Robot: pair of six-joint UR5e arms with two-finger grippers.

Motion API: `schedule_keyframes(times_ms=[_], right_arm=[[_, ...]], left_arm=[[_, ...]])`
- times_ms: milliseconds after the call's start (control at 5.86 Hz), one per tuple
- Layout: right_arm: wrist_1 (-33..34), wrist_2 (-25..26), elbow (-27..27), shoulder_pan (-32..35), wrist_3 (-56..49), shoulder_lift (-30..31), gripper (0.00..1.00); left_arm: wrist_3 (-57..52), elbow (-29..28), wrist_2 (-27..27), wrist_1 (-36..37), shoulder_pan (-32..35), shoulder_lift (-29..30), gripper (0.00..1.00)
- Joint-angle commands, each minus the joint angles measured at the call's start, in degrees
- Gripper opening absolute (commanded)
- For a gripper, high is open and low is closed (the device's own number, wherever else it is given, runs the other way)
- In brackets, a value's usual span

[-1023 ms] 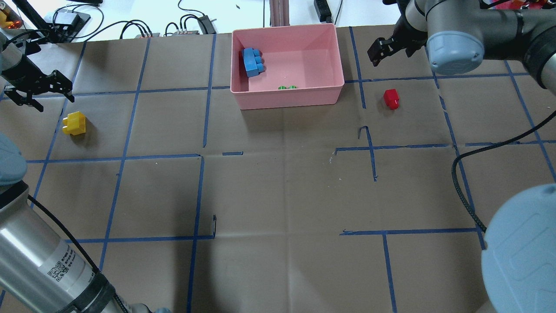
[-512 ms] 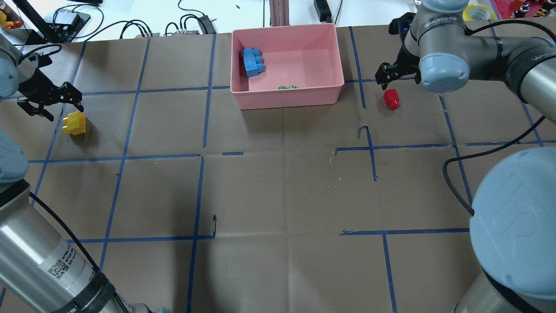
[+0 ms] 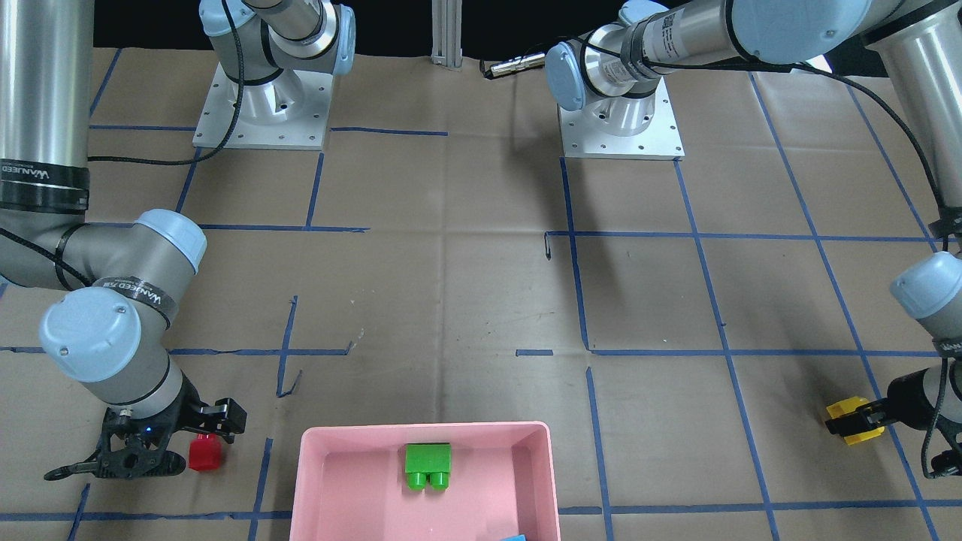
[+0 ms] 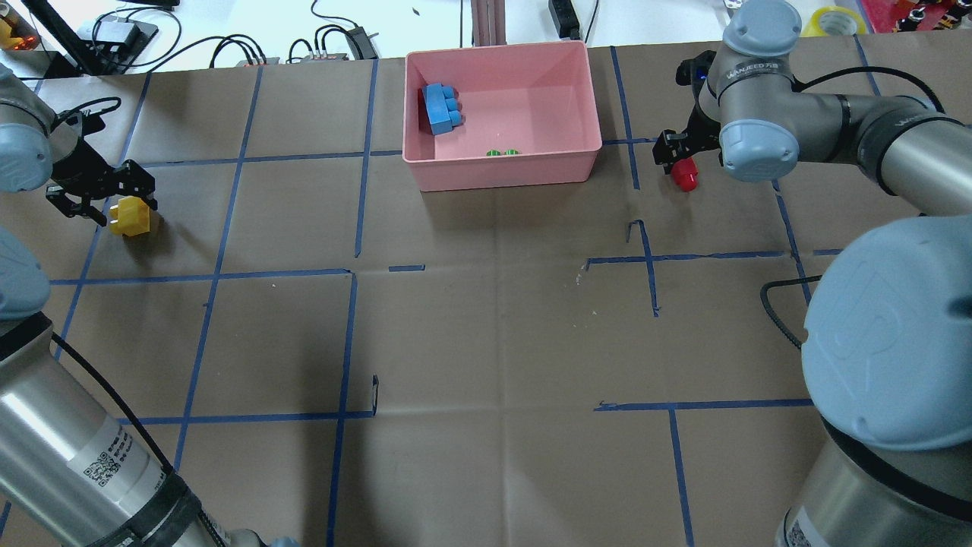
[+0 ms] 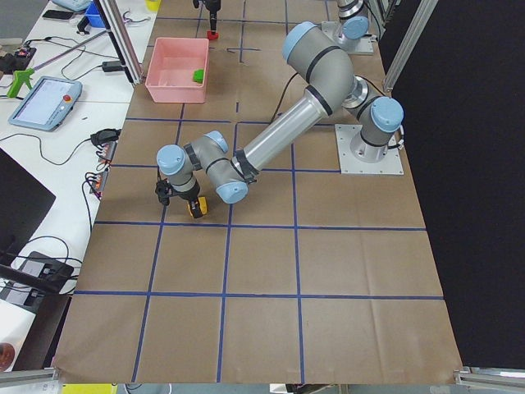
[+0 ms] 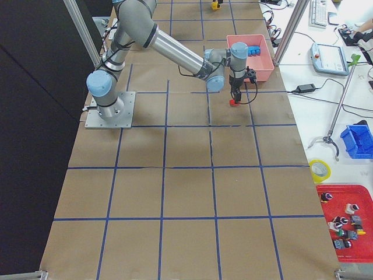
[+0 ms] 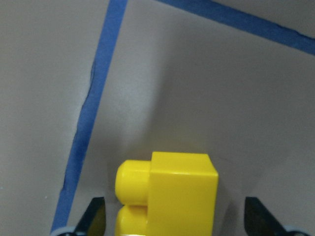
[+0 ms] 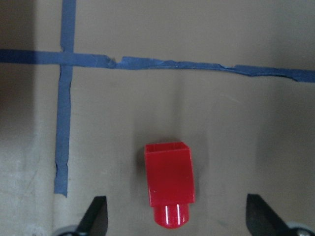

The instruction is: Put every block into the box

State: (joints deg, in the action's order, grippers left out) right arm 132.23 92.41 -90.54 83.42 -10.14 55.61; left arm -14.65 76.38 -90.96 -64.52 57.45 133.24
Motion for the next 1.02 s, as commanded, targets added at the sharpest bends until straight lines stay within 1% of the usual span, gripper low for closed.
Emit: schedule_keyframes(times_ms=[0, 171, 341, 512, 682, 853], right_arm=[[6.49, -0.12, 0.46, 0.08, 0.30, -2.43, 0.99], [6.20, -0.12, -0.42, 0.17, 0.30, -2.70, 0.89], [3.32, -0.38, -0.51, 0.17, 0.39, -2.18, 0.40], [-2.71, -0.56, -0.51, 0.17, -0.14, -2.00, 0.06], [-2.94, -0.56, -0.25, 0.17, -0.58, -1.74, 0.04], [-3.21, -0.82, 0.36, 0.08, -0.84, -0.43, 0.01]], left_arm=[[-0.20, 0.61, -0.01, 0.62, -0.06, -0.08, 0.84], [-0.99, 0.61, -0.01, 0.63, -0.14, -0.08, 0.65], [-2.04, 0.44, -0.10, 0.71, -0.14, -0.08, 0.53], [-2.22, 0.44, -0.18, 0.71, -0.14, -0.08, 0.35], [-3.10, -0.09, -0.27, 0.71, -0.14, -0.17, 0.16], [-3.45, -1.22, -0.27, 0.63, -0.06, -1.48, 0.14]])
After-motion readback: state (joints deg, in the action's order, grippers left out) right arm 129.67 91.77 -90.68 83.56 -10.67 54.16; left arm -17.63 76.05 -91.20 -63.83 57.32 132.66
